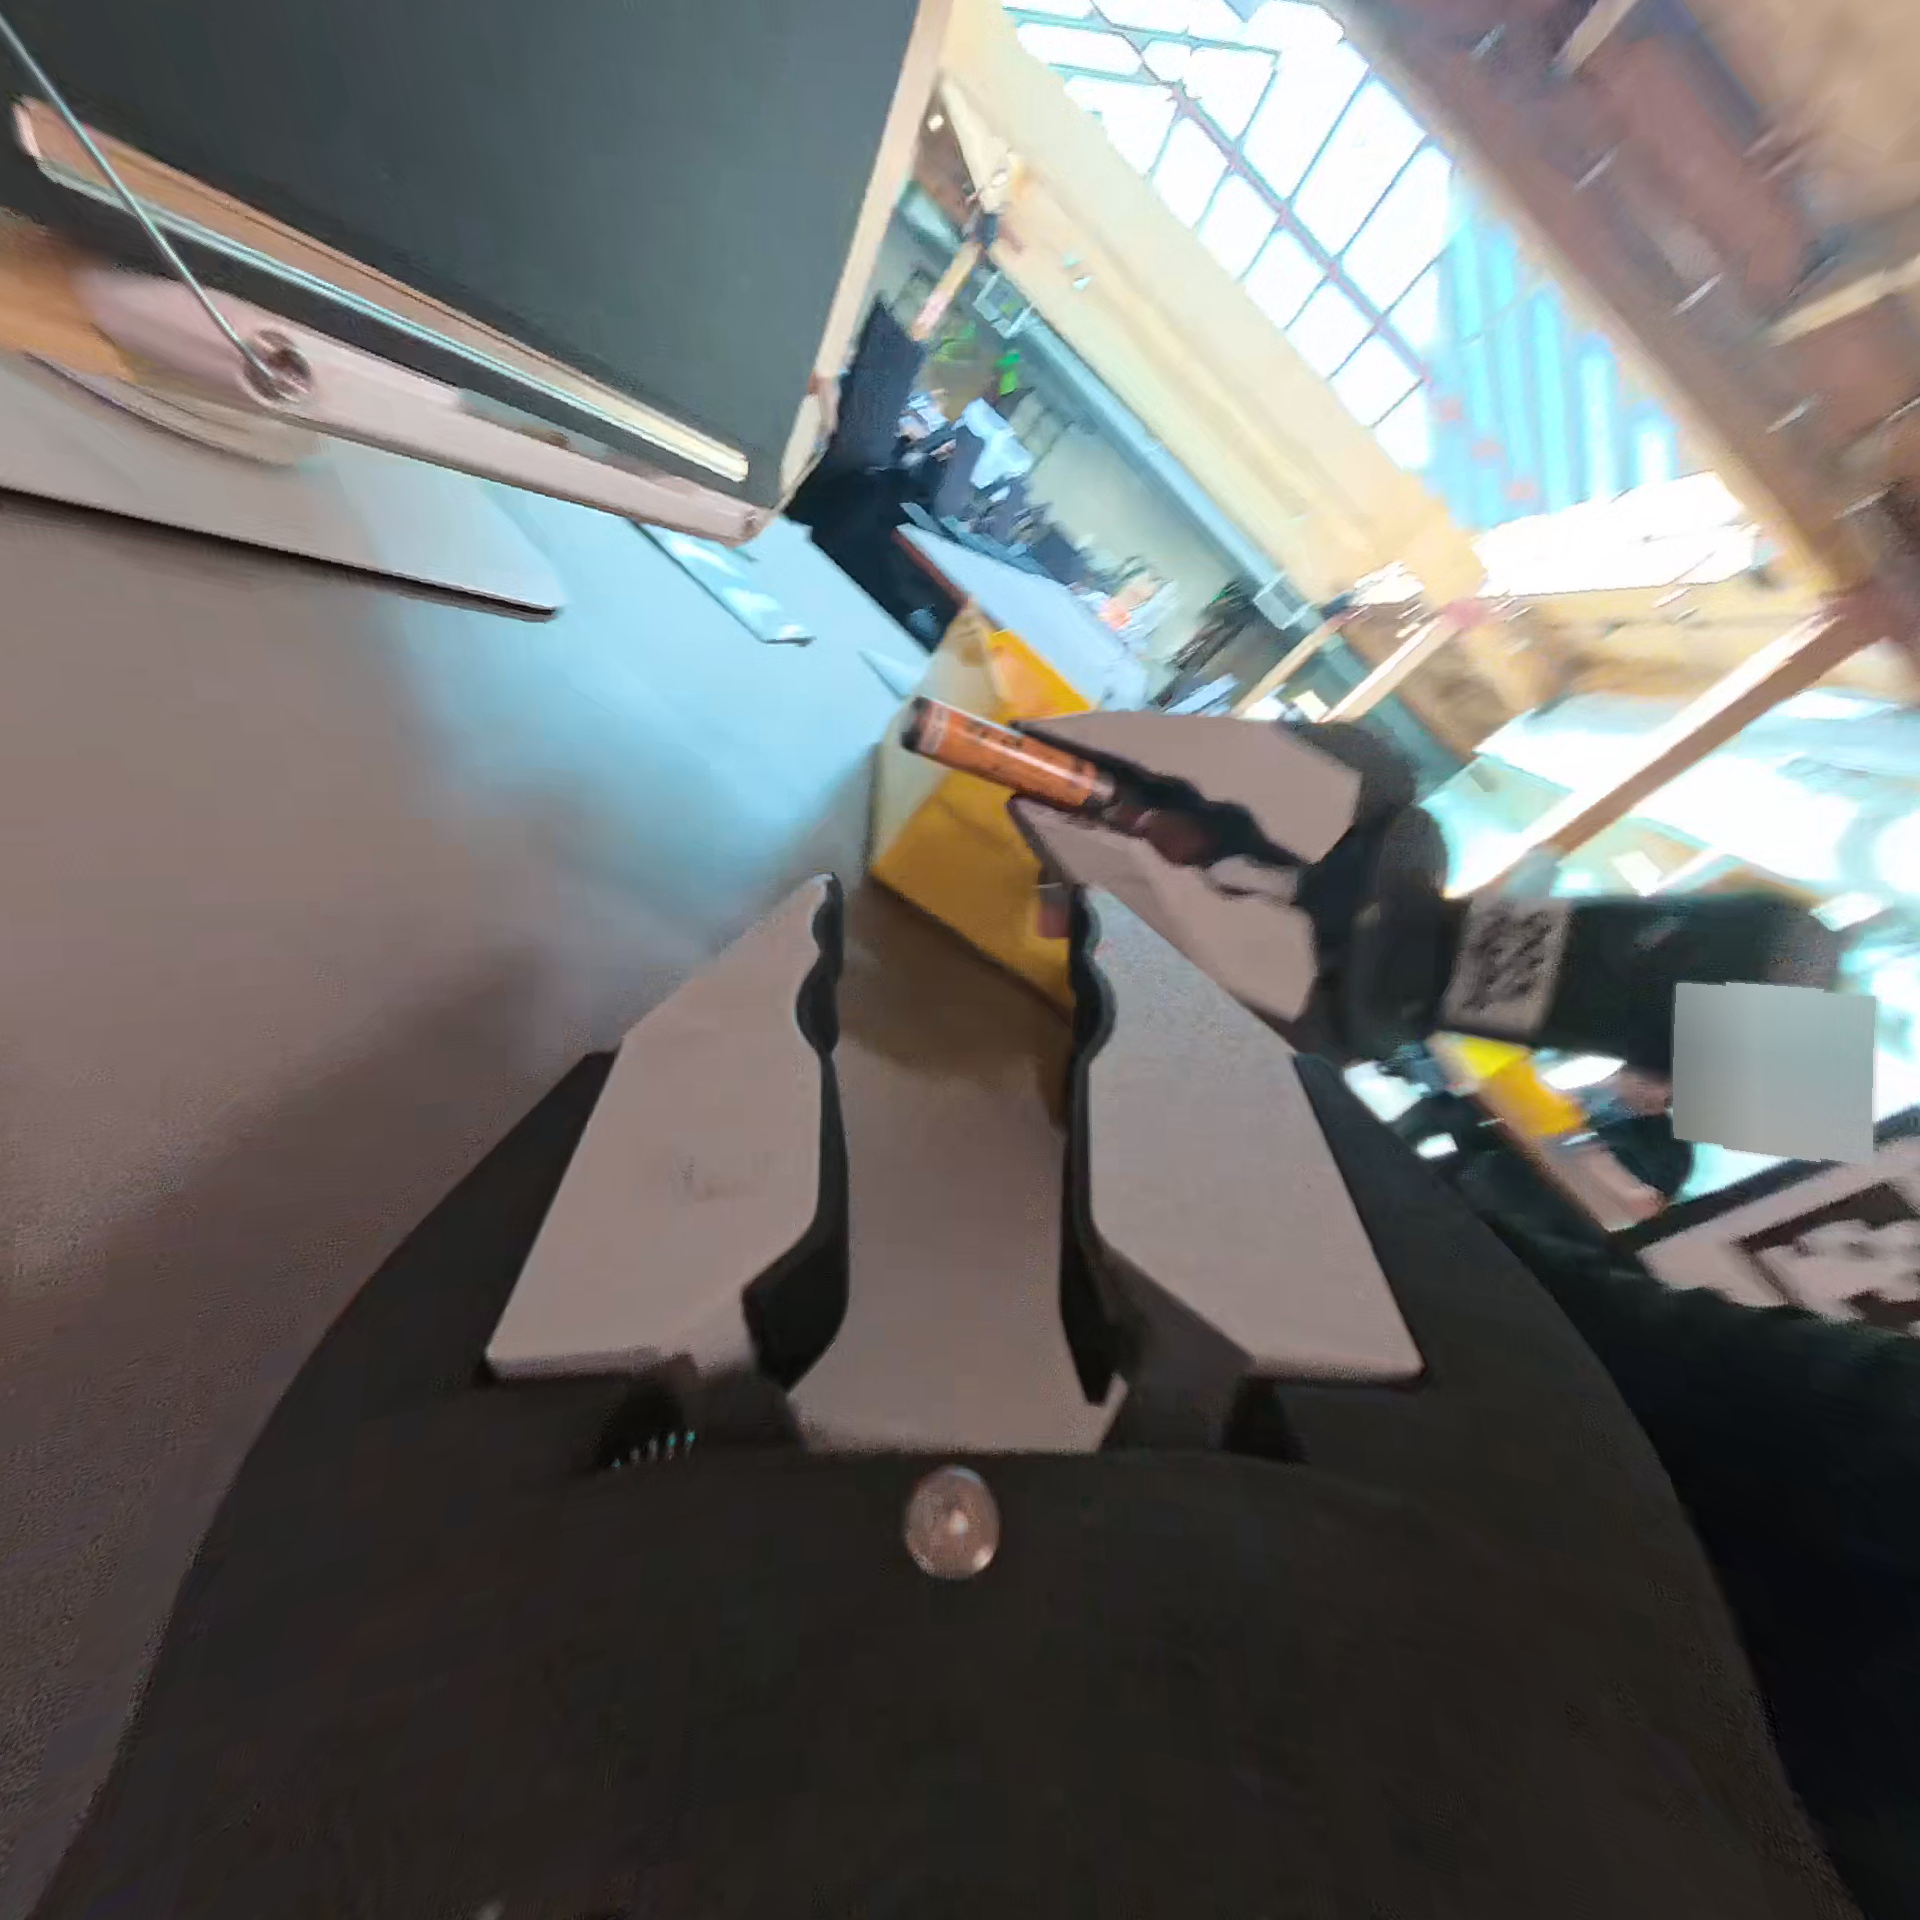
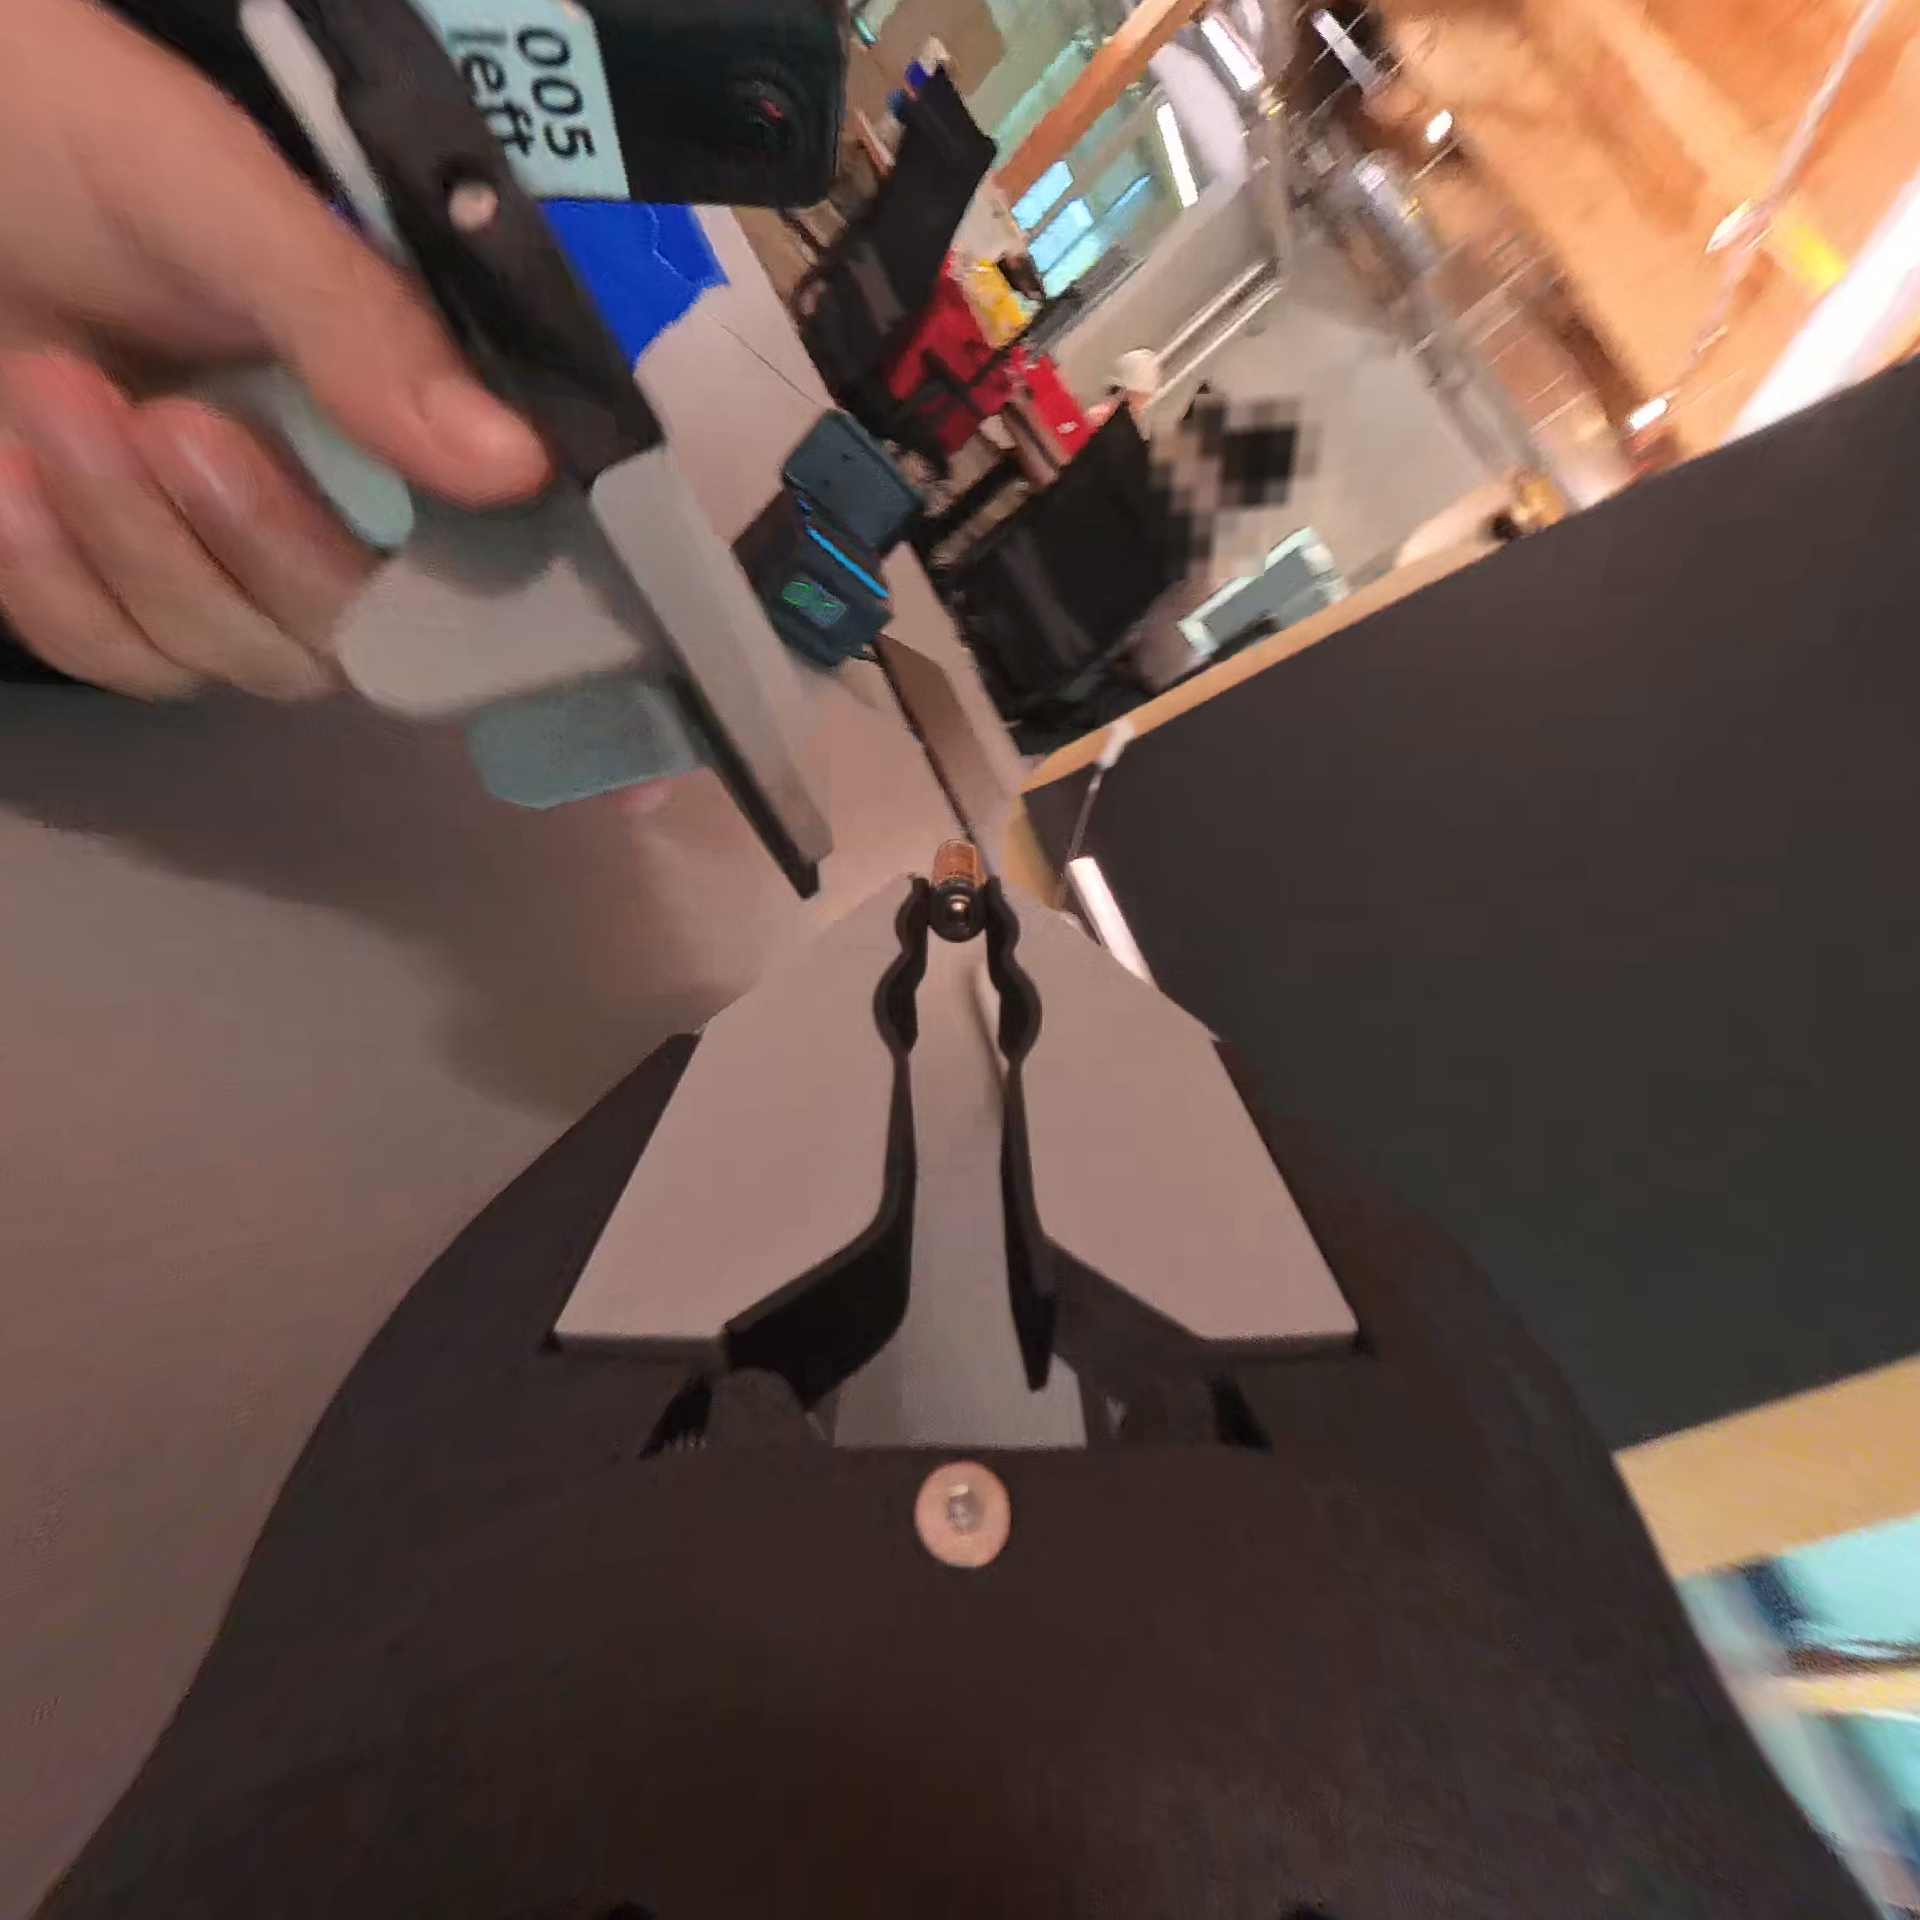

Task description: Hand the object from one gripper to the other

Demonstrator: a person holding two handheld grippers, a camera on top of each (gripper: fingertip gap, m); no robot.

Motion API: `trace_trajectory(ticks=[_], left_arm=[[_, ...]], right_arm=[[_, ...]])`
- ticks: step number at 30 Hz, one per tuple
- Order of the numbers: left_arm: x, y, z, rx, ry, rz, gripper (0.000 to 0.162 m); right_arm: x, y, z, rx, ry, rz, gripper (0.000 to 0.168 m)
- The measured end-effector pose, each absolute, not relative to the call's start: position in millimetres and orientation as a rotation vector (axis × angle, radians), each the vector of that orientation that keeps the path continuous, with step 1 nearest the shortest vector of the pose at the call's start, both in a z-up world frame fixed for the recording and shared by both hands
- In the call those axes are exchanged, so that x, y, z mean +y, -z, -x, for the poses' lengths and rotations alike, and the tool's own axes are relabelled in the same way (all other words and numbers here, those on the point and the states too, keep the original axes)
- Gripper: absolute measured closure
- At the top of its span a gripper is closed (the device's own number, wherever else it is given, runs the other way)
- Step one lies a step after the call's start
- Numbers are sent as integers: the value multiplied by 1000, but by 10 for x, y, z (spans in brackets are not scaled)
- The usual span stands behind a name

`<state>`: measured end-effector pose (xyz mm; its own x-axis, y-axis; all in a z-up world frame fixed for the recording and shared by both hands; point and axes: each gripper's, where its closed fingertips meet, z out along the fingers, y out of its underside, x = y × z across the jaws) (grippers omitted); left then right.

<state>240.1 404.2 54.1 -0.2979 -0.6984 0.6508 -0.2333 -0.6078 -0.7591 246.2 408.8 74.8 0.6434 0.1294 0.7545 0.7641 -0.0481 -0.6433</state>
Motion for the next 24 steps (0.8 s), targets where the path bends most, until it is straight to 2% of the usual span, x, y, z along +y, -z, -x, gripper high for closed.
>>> trace_trajectory(ticks=[9, 13, 15, 20, 22, 24], left_arm=[[4092, -663, -2371, 962, 2223, 1675, 128], [4118, -690, -2363, 911, 2250, 1672, 147], [4117, -646, -2370, 935, 2216, 1675, 148], [4227, -717, -2347, 985, 2047, 1601, 154], [4297, -857, -2288, 1008, 1930, 1486, 154], [4322, -1028, -2218, 1033, 1812, 1335, 154]], right_arm=[[4067, -720, -2203, -975, 997, 1332, 161], [4085, -663, -2146, -1020, 1058, 1302, 161], [4089, -635, -2125, -1019, 1053, 1308, 161], [4127, -453, -2193, -958, 791, 1509, 151], [4105, -315, -2177, -907, 517, 1659, 134], [4062, -247, -2143, -818, 204, 1785, 132]])
